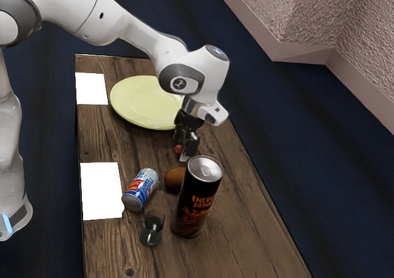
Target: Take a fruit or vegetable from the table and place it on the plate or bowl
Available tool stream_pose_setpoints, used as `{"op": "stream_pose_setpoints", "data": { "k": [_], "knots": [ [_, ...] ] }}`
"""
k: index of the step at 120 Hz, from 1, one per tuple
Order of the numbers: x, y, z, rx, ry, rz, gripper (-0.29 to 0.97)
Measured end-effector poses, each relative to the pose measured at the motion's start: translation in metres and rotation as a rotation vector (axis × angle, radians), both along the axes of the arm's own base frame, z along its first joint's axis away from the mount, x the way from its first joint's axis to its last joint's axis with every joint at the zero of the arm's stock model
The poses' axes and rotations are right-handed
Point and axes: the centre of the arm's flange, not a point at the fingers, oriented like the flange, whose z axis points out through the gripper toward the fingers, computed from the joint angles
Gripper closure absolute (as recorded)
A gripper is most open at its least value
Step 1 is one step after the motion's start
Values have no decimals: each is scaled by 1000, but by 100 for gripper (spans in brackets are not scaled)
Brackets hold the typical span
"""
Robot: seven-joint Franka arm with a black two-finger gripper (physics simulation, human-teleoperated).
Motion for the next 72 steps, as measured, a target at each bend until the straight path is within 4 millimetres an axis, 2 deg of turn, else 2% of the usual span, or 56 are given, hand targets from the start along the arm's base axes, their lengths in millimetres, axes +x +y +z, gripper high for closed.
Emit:
{"op": "stream_pose_setpoints", "data": {
  "k": [40, 72],
  "knots": [
    [0, 0, -5, -10, -8, 22, 1],
    [1, 0, -2, -7, -19, 25, 47]
  ]
}}
